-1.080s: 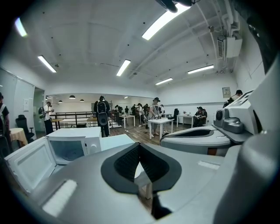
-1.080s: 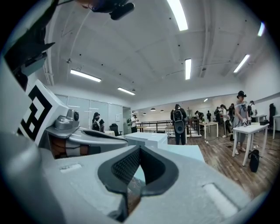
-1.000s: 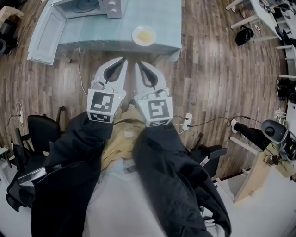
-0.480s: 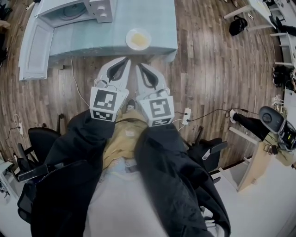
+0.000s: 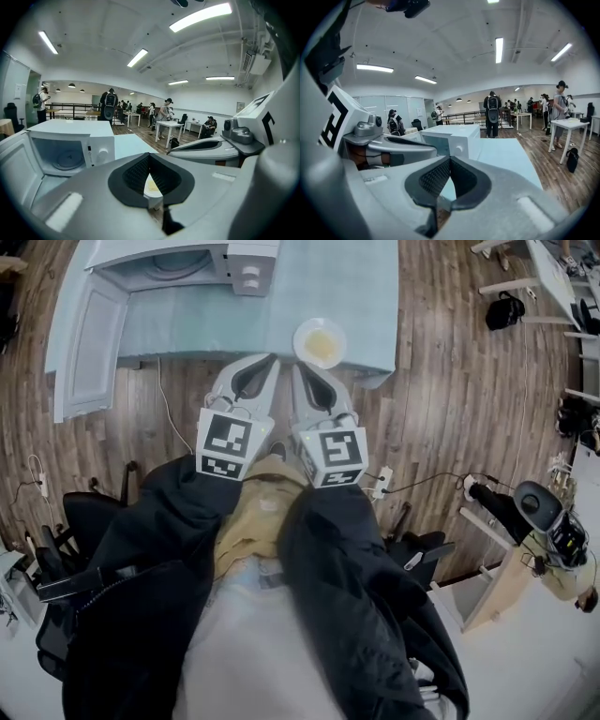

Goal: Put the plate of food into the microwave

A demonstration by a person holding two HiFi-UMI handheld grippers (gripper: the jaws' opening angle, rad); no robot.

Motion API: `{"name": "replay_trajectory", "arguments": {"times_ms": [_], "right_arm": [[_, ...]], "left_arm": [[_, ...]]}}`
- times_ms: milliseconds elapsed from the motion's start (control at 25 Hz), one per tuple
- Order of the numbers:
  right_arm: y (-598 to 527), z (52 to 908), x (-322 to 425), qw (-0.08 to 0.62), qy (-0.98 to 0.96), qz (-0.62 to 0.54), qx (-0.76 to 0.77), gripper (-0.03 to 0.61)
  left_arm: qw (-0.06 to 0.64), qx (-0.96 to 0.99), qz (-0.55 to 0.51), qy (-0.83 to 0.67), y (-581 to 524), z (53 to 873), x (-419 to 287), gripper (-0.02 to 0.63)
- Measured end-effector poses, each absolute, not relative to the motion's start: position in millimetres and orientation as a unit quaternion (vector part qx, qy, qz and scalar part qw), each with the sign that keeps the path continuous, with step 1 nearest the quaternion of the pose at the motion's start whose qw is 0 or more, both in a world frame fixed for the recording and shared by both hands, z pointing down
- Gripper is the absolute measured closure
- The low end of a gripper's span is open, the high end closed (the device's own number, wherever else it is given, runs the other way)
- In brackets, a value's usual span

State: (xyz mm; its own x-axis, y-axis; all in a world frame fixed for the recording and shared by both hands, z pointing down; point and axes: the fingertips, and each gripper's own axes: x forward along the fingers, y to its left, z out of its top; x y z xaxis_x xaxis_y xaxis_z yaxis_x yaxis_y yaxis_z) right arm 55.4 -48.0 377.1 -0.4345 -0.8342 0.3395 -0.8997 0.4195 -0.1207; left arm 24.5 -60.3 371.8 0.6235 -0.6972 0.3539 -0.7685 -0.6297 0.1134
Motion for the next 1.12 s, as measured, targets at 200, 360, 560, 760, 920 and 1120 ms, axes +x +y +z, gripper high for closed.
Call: {"name": "replay_trajectory", "arguments": {"times_ms": [200,360,560,760,920,1120], "right_arm": [[-72,391,39,0.128,-0.824,0.174,0.524,0.578],[-79,404,52,0.134,-0.802,0.195,0.549,0.578],[-79,431,63,0.132,-0.781,0.237,0.562,0.577],[-78,474,91,0.147,-0.775,0.289,0.543,0.577],[-73,509,109,0.186,-0.774,0.31,0.519,0.577],[-65,547,129,0.22,-0.769,0.334,0.499,0.577]], "left_arm": [[0.145,0.9,0.141,-0.385,-91,383,19,0.615],[0.152,0.909,0.152,-0.358,-99,397,27,0.615],[0.177,0.906,0.185,-0.338,-105,431,32,0.616],[0.179,0.893,0.232,-0.342,-112,465,50,0.616],[0.208,0.872,0.265,-0.355,-108,498,53,0.615],[0.248,0.854,0.305,-0.34,-89,542,69,0.615]]}}
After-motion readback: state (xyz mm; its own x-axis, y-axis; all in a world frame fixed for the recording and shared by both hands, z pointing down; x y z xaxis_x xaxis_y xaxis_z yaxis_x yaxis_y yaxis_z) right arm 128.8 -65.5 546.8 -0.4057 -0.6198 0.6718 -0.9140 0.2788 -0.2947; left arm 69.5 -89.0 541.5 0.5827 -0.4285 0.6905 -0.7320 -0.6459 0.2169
